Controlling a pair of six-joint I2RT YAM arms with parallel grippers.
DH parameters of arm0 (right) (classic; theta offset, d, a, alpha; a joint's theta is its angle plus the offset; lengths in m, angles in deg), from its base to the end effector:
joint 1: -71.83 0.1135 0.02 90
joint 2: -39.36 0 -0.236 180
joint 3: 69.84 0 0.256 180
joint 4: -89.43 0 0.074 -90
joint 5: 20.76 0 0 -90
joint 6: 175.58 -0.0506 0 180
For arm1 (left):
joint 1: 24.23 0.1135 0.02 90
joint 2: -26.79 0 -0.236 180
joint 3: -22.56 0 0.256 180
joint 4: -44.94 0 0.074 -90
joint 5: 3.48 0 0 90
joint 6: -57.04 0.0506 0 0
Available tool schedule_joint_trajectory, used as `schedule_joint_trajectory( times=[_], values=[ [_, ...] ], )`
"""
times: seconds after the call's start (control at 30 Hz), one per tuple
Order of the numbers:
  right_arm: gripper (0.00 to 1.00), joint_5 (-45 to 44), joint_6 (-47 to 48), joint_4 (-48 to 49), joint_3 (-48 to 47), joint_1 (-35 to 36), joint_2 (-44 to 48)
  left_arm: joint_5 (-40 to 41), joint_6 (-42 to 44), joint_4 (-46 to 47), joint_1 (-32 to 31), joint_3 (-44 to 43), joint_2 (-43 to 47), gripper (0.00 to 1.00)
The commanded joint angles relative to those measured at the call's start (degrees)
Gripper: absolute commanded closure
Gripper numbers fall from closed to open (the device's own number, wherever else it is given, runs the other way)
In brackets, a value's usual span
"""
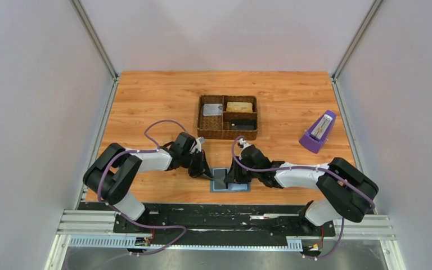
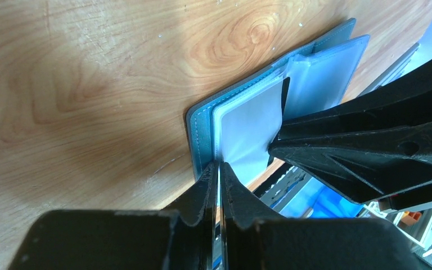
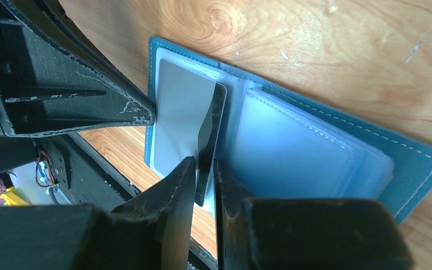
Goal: Take the credit cards out of the card holder
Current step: Remove the credit card from the card holder.
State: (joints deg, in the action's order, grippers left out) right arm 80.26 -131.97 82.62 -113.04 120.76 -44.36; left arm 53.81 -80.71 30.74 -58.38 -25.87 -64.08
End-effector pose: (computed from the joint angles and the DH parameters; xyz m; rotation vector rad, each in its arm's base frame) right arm 0.1718 0.2119 0.0908 -0.1569 2.6203 0.9277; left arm 0.2136 -0.1779 0.0794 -0.0880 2.8412 -1.1837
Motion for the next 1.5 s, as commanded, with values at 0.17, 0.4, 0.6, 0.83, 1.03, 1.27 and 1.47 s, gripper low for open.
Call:
schedule_joint_trajectory(
  times=[0.17, 0.4, 0.6, 0.83, 1.03, 1.27, 1.47],
  values=[
    [0.87, 2.4, 0.5, 5.0, 1.6, -0.6, -1.3, 2.2, 1.3, -1.4, -0.4, 0.4, -1.2, 0.88],
    [1.0, 2.8, -0.5, 5.2, 3.7, -2.0, 2.2, 3.8, 1.9, -3.2, -0.5, 0.1, -1.8, 0.87],
    [1.0, 2.6, -0.2, 2.7, 5.0, -3.0, 6.4, 6.5, 3.4, -6.6, -0.5, -0.8, -1.7, 0.87],
    [1.0, 3.6, -0.1, 0.2, 5.6, -4.1, 10.2, 8.2, 4.3, -8.6, -0.5, -1.3, -2.4, 0.87],
    [1.0, 6.7, 1.3, -1.9, 5.5, -5.9, 11.9, 8.2, 4.5, -8.6, -0.5, -1.6, -3.0, 0.87],
    [1.0, 6.1, 2.0, -9.3, 3.8, -6.8, 17.4, 7.2, 4.7, -9.4, -0.6, -2.5, -2.0, 0.85],
    [1.0, 4.4, 8.9, -18.3, 0.9, -7.6, 25.6, 4.7, 4.8, -12.9, -1.3, -5.8, 2.6, 0.77]
  ],
)
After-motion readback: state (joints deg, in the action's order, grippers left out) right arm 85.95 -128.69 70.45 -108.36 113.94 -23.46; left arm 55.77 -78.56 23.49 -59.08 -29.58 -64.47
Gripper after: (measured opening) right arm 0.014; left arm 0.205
